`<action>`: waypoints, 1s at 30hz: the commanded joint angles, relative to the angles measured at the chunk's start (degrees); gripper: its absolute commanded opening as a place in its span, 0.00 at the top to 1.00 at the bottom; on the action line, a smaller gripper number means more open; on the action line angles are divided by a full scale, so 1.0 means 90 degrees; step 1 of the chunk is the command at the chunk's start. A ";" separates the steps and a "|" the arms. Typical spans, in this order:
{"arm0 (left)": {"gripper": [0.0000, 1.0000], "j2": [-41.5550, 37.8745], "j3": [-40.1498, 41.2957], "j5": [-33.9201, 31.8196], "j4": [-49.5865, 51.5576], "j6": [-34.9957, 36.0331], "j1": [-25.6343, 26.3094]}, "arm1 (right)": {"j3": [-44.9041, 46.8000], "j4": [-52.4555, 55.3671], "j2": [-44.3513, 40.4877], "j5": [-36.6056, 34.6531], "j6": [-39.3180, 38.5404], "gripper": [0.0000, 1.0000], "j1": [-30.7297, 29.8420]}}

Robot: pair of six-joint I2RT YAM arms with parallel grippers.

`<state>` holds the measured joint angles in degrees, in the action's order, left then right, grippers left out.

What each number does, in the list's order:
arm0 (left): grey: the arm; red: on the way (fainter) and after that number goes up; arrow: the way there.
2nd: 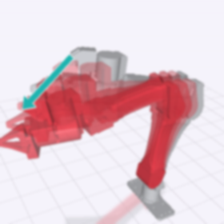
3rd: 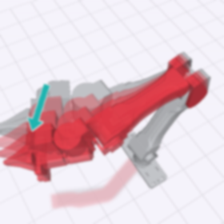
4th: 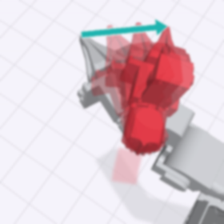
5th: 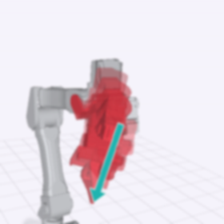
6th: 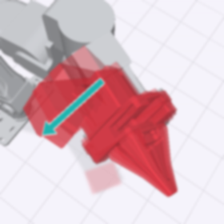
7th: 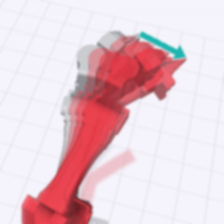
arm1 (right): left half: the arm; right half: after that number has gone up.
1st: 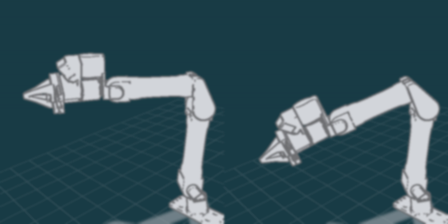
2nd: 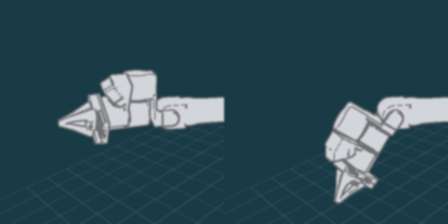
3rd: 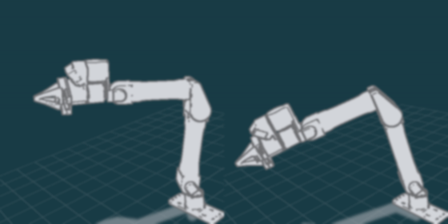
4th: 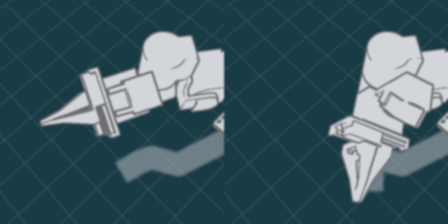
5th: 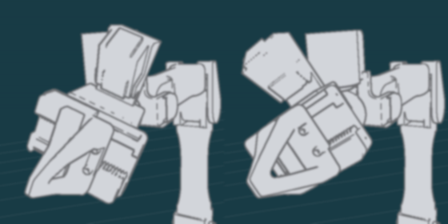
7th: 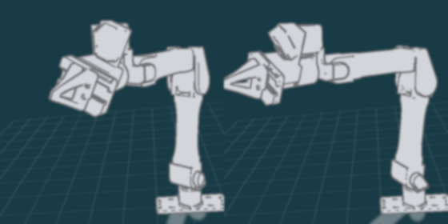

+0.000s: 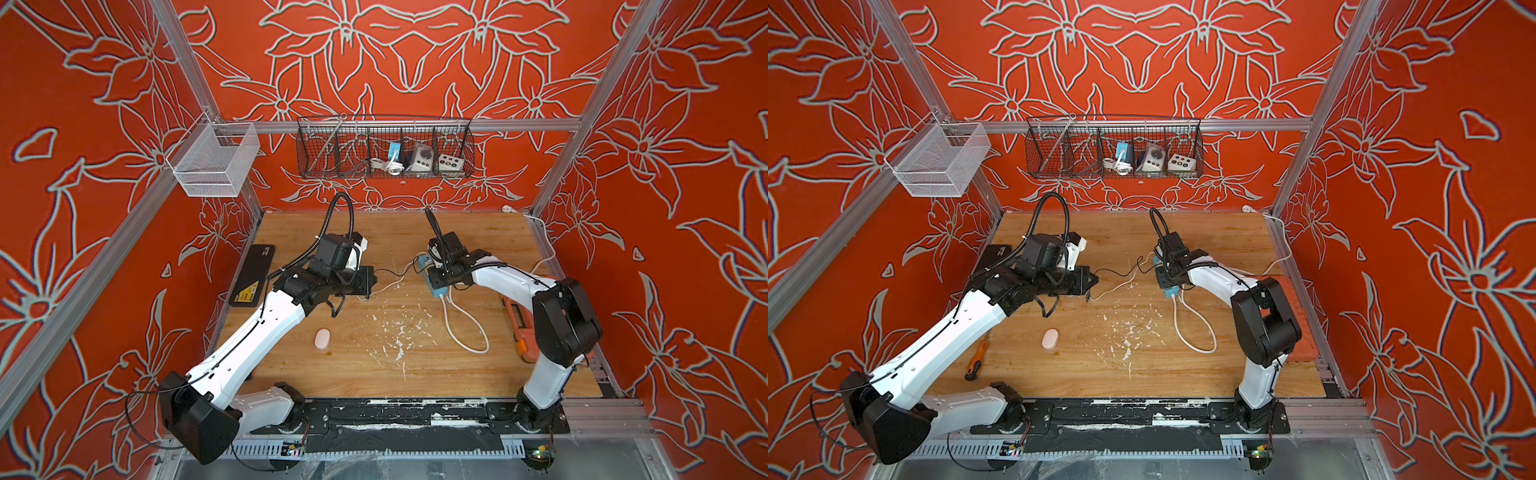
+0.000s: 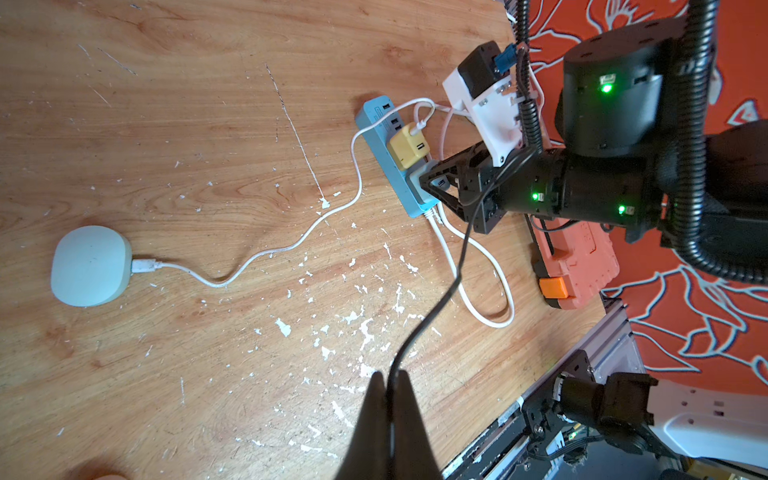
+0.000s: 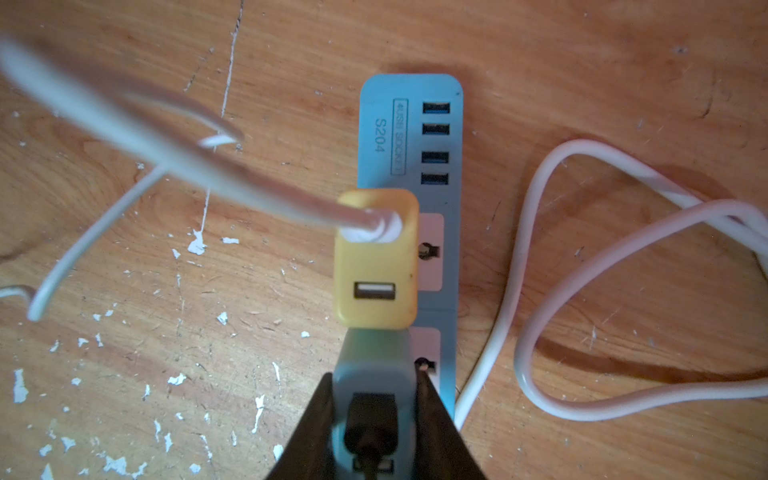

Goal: Charge the bluetooth headset
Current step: Insert the plug into the socket.

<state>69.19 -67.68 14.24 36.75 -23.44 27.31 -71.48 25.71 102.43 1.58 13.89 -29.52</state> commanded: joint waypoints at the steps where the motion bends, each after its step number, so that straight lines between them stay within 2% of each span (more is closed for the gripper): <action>1: 1.00 0.0018 -0.0019 0.0064 -0.0077 -0.0029 -0.0056 | 0.0404 0.0308 0.0380 -0.0170 0.0110 1.00 0.0048; 15: 1.00 -0.0006 0.0054 0.0093 -0.0089 -0.0058 -0.0066 | 0.0579 0.0287 0.0447 -0.0293 0.0173 1.00 0.0057; 22: 1.00 -0.0001 0.0088 0.0098 -0.0085 -0.0080 -0.0066 | 0.0512 0.0355 0.0169 -0.0298 0.0204 1.00 0.0050; 26: 1.00 0.0031 0.0108 0.0166 -0.0089 -0.0094 -0.0066 | 0.0344 0.0469 -0.0003 -0.0300 0.0197 0.86 0.0047; 30: 1.00 0.0091 0.0108 0.0215 -0.0022 -0.0089 -0.0066 | 0.0192 0.0522 -0.0148 -0.0303 0.0185 0.76 0.0048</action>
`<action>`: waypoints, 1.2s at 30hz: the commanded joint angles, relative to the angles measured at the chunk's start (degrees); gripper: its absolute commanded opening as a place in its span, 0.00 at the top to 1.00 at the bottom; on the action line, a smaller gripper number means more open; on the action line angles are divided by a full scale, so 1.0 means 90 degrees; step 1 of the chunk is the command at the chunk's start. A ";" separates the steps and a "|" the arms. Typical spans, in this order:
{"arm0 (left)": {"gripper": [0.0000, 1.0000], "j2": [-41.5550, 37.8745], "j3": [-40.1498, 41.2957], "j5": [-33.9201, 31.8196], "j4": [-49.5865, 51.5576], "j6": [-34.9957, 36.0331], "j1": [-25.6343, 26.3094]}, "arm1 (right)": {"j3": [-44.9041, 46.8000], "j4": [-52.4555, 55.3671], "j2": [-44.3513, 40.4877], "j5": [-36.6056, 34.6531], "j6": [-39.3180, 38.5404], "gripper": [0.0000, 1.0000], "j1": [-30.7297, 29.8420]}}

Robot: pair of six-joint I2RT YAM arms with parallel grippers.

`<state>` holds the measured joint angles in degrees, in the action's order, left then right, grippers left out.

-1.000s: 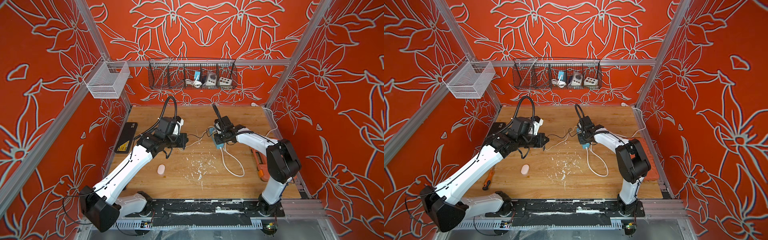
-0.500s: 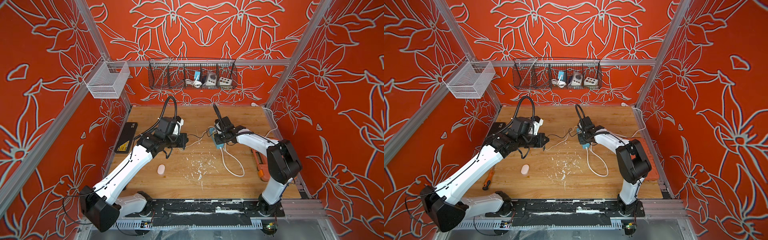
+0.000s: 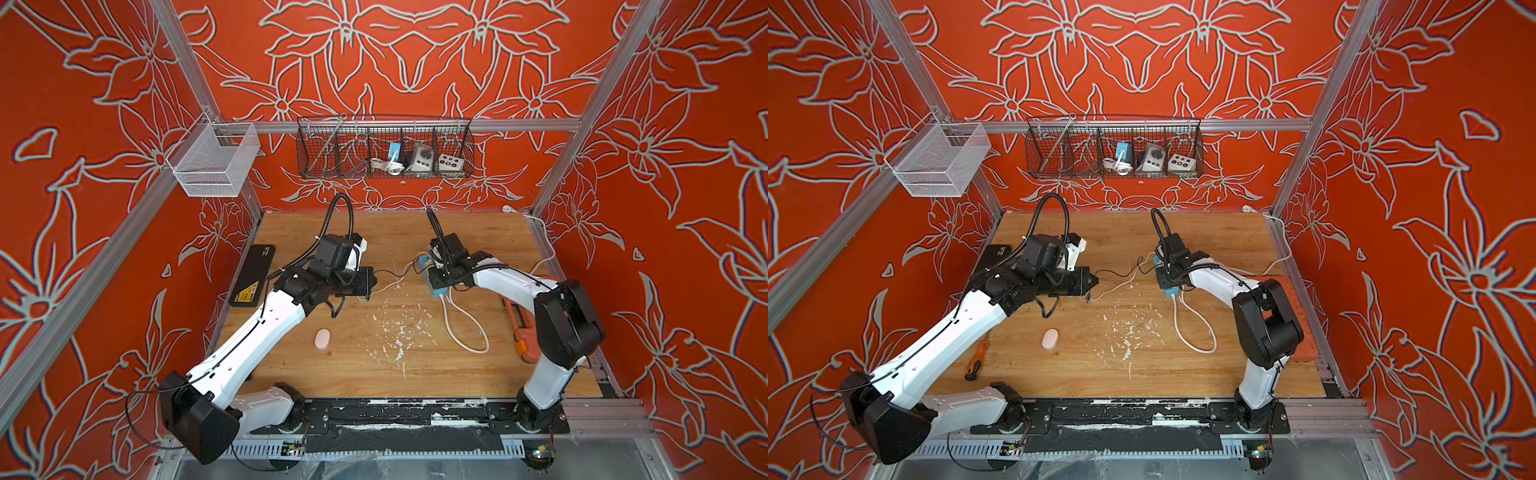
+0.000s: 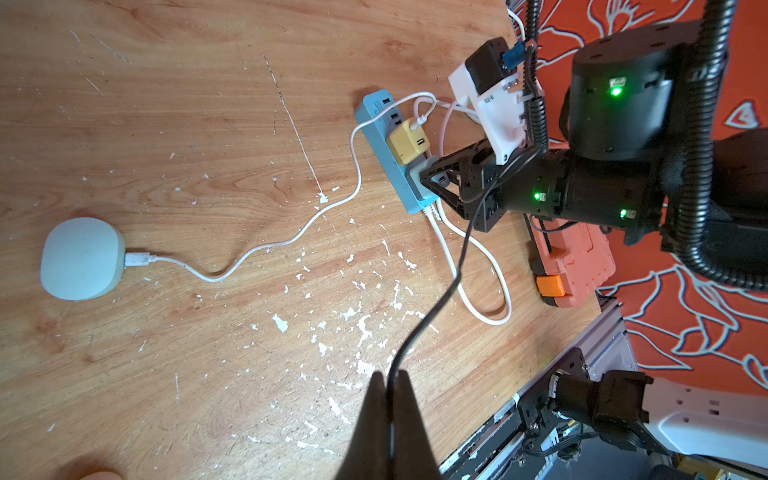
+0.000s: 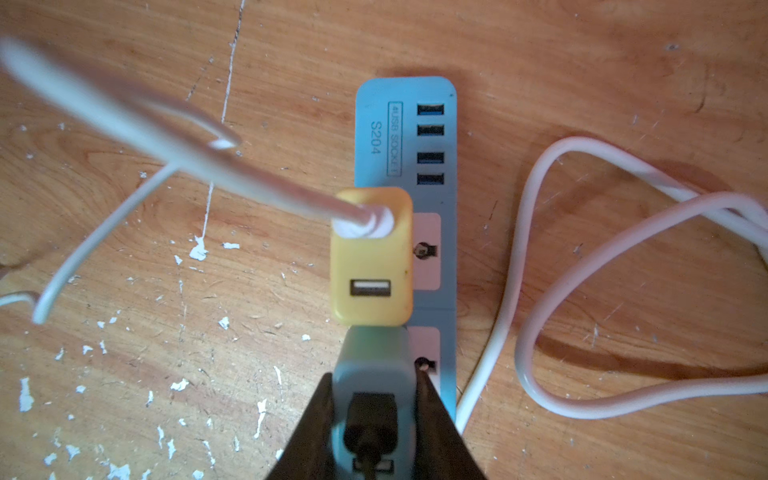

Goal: Charge the bluetooth headset
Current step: Insert the plug into the socket, then adjust the charging cable.

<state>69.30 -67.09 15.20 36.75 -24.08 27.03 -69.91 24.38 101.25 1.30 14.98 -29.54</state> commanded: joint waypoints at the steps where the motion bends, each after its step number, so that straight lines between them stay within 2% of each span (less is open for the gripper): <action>1: 1.00 0.0088 0.0051 0.0114 -0.0012 -0.0020 -0.0034 | -0.0019 0.0684 -0.0047 -0.0286 0.0064 0.75 0.0050; 13: 1.00 0.0137 0.0074 0.0162 0.0076 0.0033 -0.0034 | -0.0245 0.0757 -0.0276 -0.0254 0.0033 0.57 0.0050; 21: 1.00 0.0199 0.0010 0.0186 0.0190 0.0125 -0.0034 | -0.0057 0.0853 -0.0770 -0.0294 0.0074 0.55 0.0050; 30: 1.00 0.0364 -0.0152 0.0491 0.0554 0.0425 -0.0024 | 0.0928 0.1119 -0.2571 -0.0021 0.0201 0.58 0.0050; 32: 1.00 0.0412 -0.0172 0.0719 0.0658 0.0551 -0.0024 | 0.1086 0.1160 -0.3163 0.0296 0.0116 0.59 0.0042; 36: 1.00 0.0462 -0.0202 0.1192 0.0830 0.0843 0.0004 | 0.1257 0.1064 -0.4306 0.1453 -0.0092 0.60 0.0027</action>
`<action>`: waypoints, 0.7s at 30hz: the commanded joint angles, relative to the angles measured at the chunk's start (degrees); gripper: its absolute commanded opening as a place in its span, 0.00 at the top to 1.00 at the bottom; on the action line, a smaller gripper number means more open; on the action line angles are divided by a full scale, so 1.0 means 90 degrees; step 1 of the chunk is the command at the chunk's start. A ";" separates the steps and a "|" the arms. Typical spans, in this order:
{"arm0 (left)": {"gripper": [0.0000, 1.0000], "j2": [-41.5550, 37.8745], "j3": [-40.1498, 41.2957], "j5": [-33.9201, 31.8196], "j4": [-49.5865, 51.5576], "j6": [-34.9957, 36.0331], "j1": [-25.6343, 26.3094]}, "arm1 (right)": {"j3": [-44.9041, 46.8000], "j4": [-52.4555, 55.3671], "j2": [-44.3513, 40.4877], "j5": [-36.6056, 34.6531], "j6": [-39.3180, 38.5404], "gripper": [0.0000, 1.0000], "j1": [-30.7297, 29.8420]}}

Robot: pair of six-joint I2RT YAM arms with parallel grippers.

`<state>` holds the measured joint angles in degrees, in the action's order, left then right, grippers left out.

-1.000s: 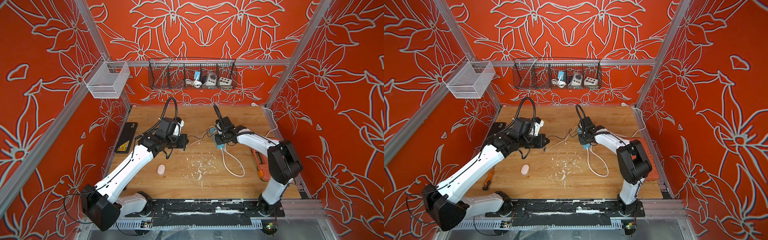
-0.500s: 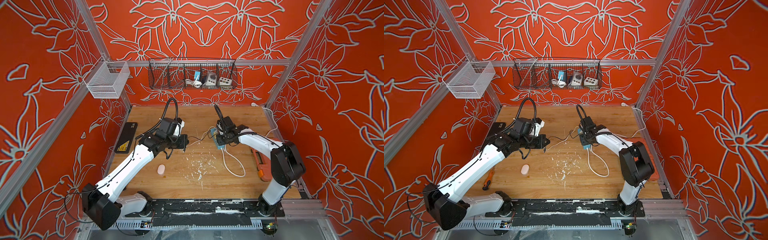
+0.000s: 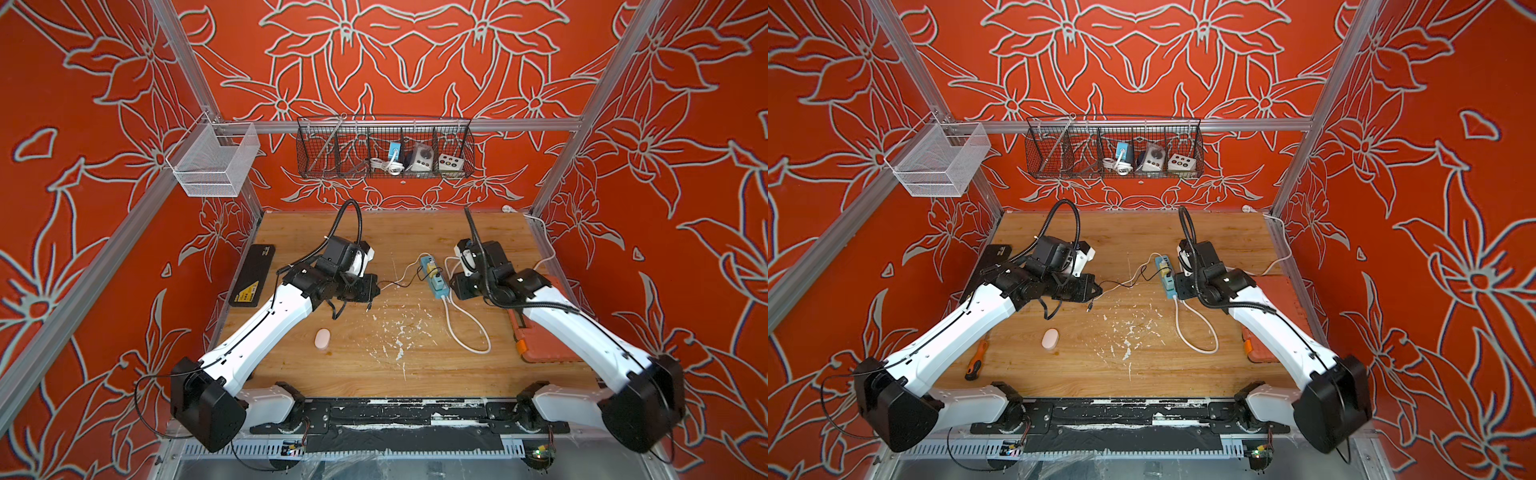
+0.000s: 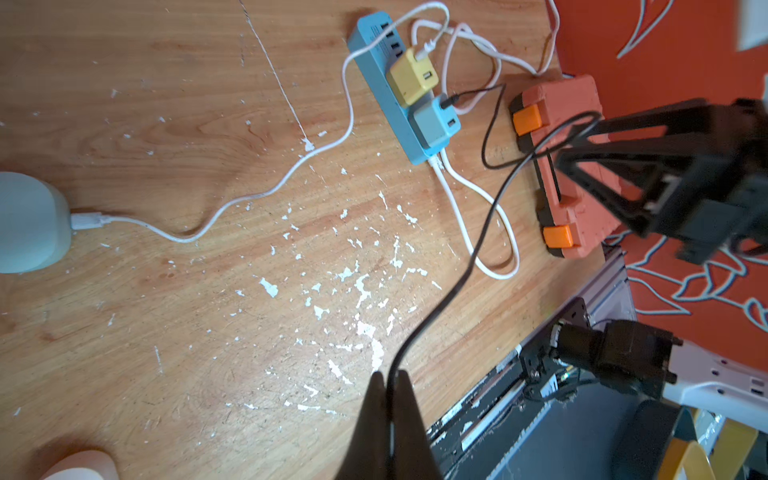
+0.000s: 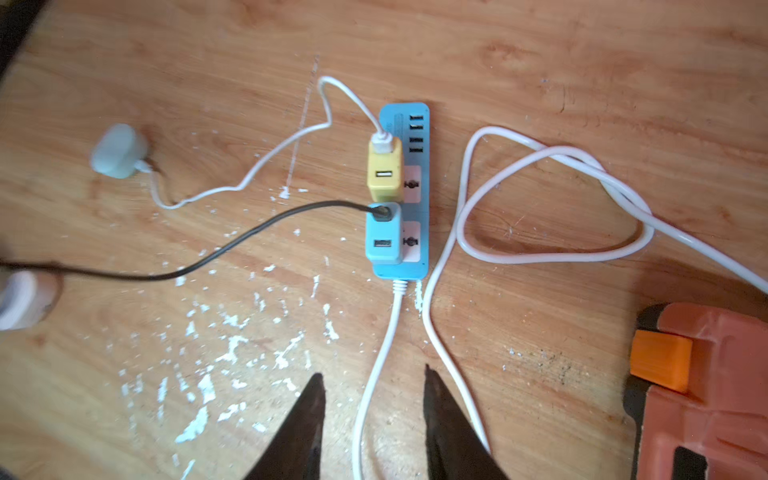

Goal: Charge the bluetooth headset
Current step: Adjust the charging cable.

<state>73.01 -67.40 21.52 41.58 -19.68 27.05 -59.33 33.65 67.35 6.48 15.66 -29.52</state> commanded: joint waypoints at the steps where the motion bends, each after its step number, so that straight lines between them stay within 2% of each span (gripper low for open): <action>1: 1.00 0.0046 -0.0185 0.0596 0.0348 0.0455 0.0026 | 0.0100 0.0000 -0.0776 0.1192 -0.0212 0.60 0.0013; 5: 1.00 0.0033 -0.0251 0.1013 0.0496 0.0822 0.0159 | 0.0087 -0.0228 -0.1200 0.2502 -0.0342 0.58 0.0008; 7: 1.00 0.0013 -0.0282 0.1190 0.0522 0.0970 0.0303 | 0.0018 -0.0384 -0.1133 0.3207 -0.0317 0.57 0.0007; 12: 1.00 -0.0033 -0.0399 0.1298 0.0641 0.1346 0.0837 | -0.0095 -0.0701 -0.0771 0.4275 -0.0298 0.52 -0.0279; 16: 1.00 -0.0058 -0.0441 0.1417 0.0643 0.1529 0.1116 | -0.0119 -0.0950 -0.0639 0.4592 -0.0397 0.51 -0.0711; 21: 1.00 -0.0092 -0.0510 0.1569 0.0610 0.1737 0.1385 | -0.0146 -0.0953 -0.0454 0.4725 -0.0548 0.51 -0.0933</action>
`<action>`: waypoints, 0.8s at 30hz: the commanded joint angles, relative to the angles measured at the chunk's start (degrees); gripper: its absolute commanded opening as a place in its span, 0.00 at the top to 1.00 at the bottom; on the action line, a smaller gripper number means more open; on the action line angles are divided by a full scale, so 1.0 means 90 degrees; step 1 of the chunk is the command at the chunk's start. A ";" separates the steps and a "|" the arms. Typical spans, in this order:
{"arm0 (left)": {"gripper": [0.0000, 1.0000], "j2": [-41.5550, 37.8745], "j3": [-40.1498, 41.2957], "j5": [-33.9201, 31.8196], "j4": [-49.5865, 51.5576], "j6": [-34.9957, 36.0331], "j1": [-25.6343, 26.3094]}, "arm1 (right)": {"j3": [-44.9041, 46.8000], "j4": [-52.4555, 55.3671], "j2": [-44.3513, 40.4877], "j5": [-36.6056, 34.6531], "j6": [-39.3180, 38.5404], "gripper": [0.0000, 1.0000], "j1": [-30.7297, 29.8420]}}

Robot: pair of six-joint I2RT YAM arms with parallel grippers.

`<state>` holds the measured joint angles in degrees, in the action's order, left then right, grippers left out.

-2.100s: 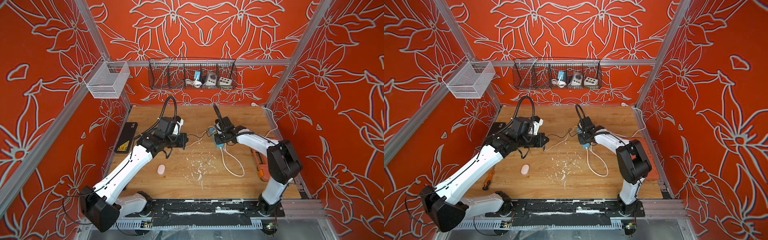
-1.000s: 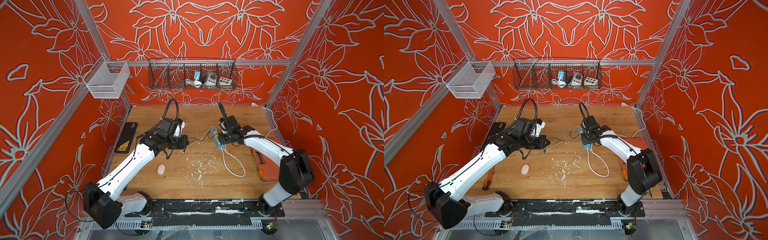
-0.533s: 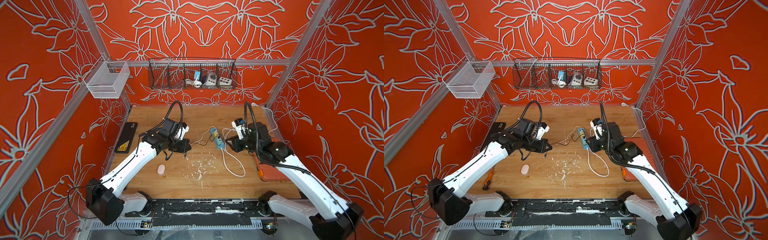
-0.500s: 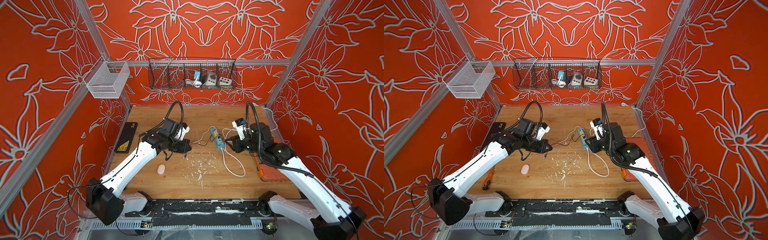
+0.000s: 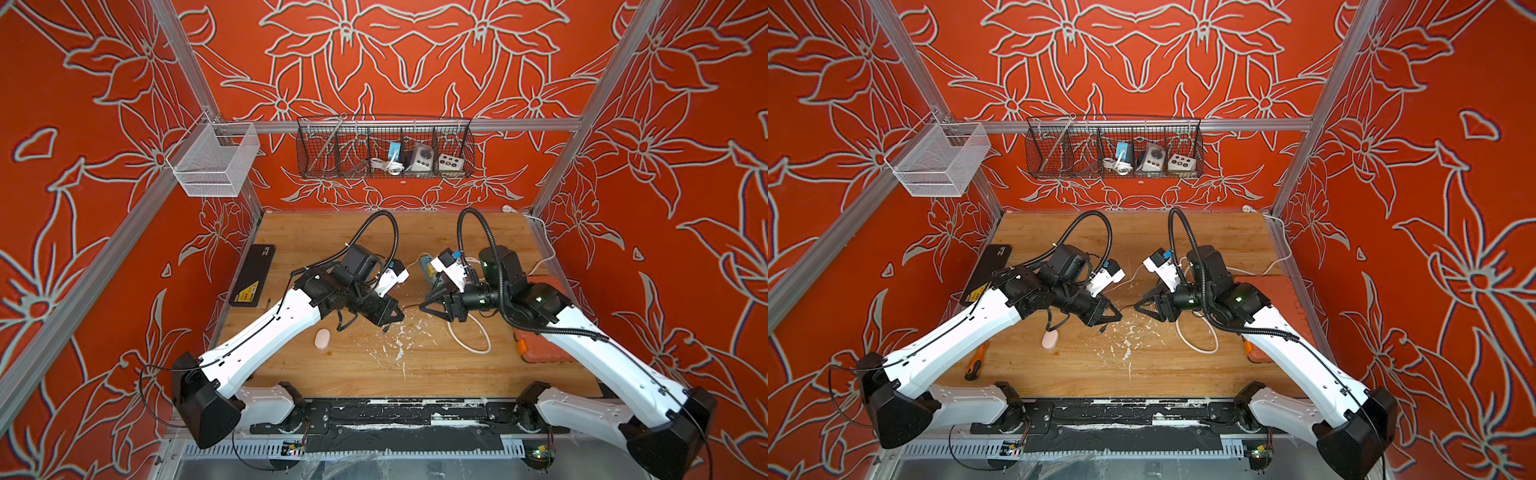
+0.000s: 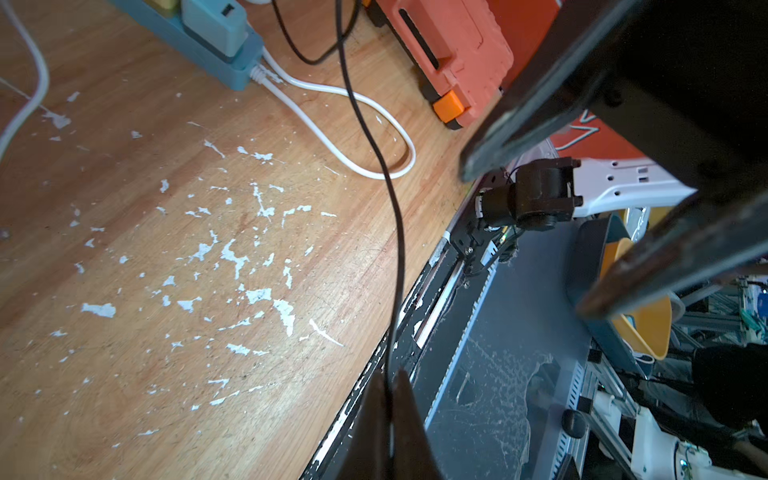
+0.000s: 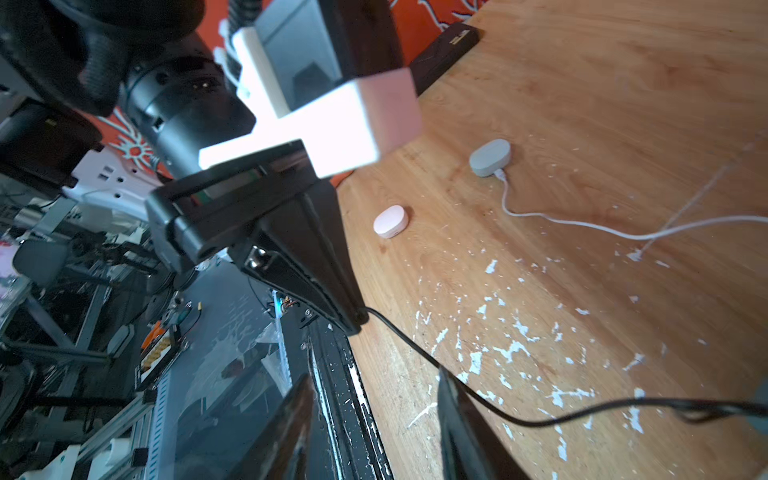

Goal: Charge the bluetooth headset
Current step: Adjust the charging cable.

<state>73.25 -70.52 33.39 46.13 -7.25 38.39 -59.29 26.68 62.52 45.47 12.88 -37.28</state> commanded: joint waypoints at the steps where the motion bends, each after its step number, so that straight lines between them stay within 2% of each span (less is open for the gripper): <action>1: 1.00 -0.0139 -0.0151 0.0286 0.0072 0.0373 0.0156 | -0.0134 -0.0173 0.0125 0.0448 -0.0274 0.50 -0.0096; 9: 1.00 -0.0335 -0.0130 0.0636 -0.0023 0.0608 0.0314 | 0.0072 -0.0234 0.0266 0.0744 -0.0434 0.48 -0.0379; 17: 1.00 -0.0344 -0.0162 0.0752 -0.0025 0.0696 0.0328 | 0.0098 -0.0161 0.0401 0.1149 -0.0559 0.56 -0.0525; 24: 1.00 -0.0507 -0.0098 0.0963 -0.0096 0.0783 0.0353 | 0.0057 -0.0054 0.0485 0.1090 -0.0711 0.55 -0.0568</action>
<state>70.59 -70.61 39.64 45.93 -2.33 41.21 -59.07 25.67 66.76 53.95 8.69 -41.93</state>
